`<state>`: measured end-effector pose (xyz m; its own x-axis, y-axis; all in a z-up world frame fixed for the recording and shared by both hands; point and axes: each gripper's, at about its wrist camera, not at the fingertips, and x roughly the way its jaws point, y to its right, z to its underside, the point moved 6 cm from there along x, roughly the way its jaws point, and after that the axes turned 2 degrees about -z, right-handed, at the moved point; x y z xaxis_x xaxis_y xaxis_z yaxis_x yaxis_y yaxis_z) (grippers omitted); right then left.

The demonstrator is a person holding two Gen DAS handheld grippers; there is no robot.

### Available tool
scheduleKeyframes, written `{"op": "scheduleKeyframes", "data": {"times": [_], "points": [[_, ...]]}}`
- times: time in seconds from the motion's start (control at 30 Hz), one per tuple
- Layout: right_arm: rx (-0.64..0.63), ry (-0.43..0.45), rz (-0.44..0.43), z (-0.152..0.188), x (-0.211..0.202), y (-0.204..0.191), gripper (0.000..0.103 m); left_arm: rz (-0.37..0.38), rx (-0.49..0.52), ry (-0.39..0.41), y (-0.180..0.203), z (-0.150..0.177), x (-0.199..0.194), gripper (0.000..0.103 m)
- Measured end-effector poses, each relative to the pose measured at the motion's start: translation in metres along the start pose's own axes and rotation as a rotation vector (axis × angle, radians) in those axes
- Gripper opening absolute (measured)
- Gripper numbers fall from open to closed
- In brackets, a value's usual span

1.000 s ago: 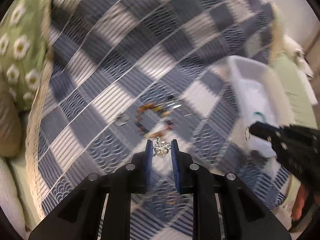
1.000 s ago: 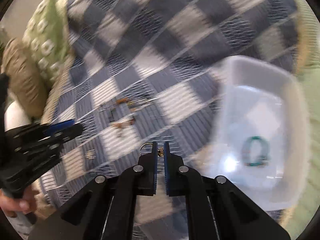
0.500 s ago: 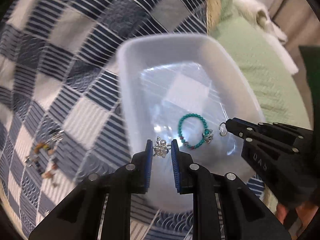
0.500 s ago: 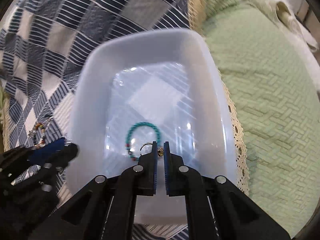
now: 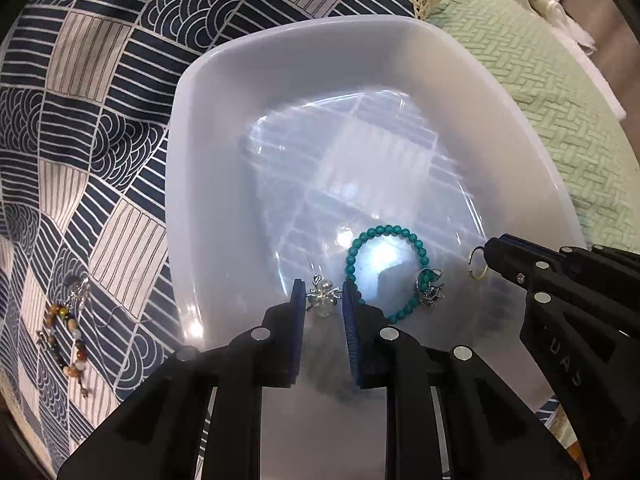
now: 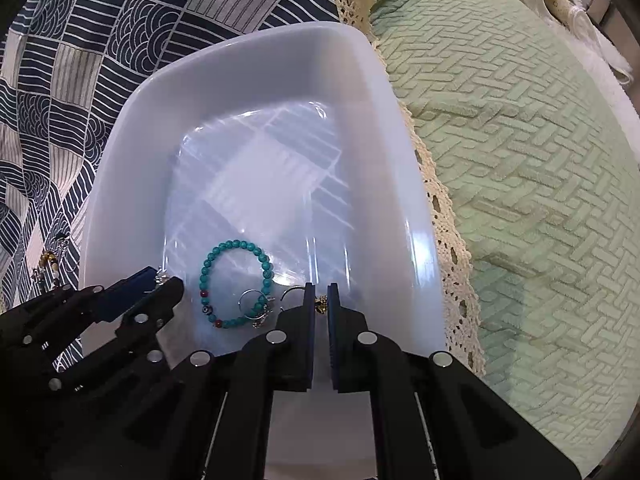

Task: Organize jewelry
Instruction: 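Move both tools over the white tray and open them to drop the pieces, then move both open tools back over the jewelry on the cloth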

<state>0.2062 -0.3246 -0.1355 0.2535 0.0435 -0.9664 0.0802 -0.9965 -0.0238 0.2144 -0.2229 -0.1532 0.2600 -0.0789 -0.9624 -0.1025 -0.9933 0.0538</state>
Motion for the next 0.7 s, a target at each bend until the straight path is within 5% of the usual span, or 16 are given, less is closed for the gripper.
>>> {"op": "scheduleKeyframes", "data": {"times": [0.1, 0.23, 0.53, 0.7], "points": [[0.0, -0.002, 0.001, 0.0, -0.001, 0.001, 0.007, -0.003, -0.012, -0.006, 0.0, -0.002, 0.001, 0.023], [0.003, -0.004, -0.003, 0.0, -0.001, -0.001, 0.007, -0.003, -0.017, 0.022, -0.004, -0.003, -0.012, 0.043], [0.019, 0.016, -0.053, -0.003, -0.011, -0.007, 0.009, 0.032, -0.057, 0.067, -0.023, -0.003, -0.047, 0.05], [0.005, 0.048, -0.076, -0.003, -0.026, -0.017, 0.025, 0.007, -0.047, 0.085, -0.047, 0.011, -0.07, 0.056]]}}
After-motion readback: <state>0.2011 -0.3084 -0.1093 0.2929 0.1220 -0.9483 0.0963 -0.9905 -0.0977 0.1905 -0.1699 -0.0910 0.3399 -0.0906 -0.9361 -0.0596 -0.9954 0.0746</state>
